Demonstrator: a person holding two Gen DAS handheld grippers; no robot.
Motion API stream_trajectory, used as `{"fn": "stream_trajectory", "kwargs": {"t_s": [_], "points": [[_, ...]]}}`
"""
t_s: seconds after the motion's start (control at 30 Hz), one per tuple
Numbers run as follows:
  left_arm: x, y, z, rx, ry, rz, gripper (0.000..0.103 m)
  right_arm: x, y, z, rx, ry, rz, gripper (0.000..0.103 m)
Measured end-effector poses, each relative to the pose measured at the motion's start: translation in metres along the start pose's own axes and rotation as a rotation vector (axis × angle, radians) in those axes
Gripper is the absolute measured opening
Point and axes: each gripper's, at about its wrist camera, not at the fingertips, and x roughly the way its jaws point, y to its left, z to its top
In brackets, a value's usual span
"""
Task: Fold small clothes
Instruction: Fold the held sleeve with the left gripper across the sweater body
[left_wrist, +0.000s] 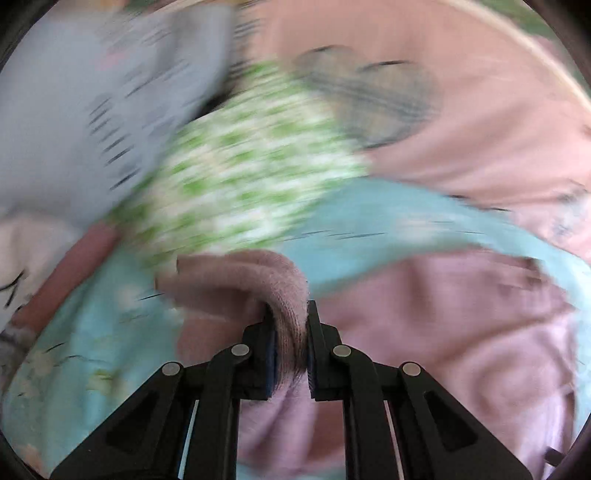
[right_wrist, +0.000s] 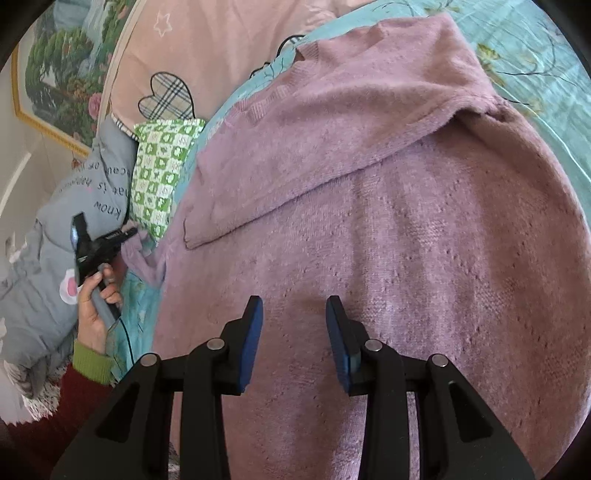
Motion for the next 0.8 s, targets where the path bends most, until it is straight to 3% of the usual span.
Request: {"fn": "stream_trajectory", "kwargs": {"t_s": [0.13,0.2,0.4,0.5,0.63,0.67,0.73,0.8], "points": [[-0.024,-0.115,-0.003,0.167,-0.044,-0.183,0.011,-0.017,-0.004,-0.003,0.012,-0.036,0.002,0.037],[-0.024,-0.160,-0.011,0.242,-0.055,-0.238,0.011,-0.025,-0.009,-0.004,0.024,-0.052,-0.007,0.037],[-0.005,-0.265,-0.058,0.429,-0.028,-0.317,0.012,-0.055,-0.036,-0.007,0.094,-0.107,-0.037,0.037],[0.007,-0.284,-0.079,0.477,0.013,-0.318,0.013,-0.064,-0.046,-0.009,0.111,-0.129,-0.055,0.037],[0.029,-0.285,-0.092,0.484,0.080,-0.327,0.023,-0.065,-0.054,-0.008,0.132,-0.133,-0.061,0.037],[0.030,-0.282,-0.096,0.483,0.087,-0.326,0.028,-0.064,-0.055,-0.008,0.133,-0.132,-0.063,0.037],[0.026,-0.273,-0.099,0.482,0.091,-0.322,0.060,-0.061,-0.054,-0.004,0.131,-0.130,-0.068,0.037],[0.014,-0.255,-0.102,0.469,0.066,-0.319,0.064,-0.058,-0.051,0.001,0.128,-0.130,-0.072,0.038]]}}
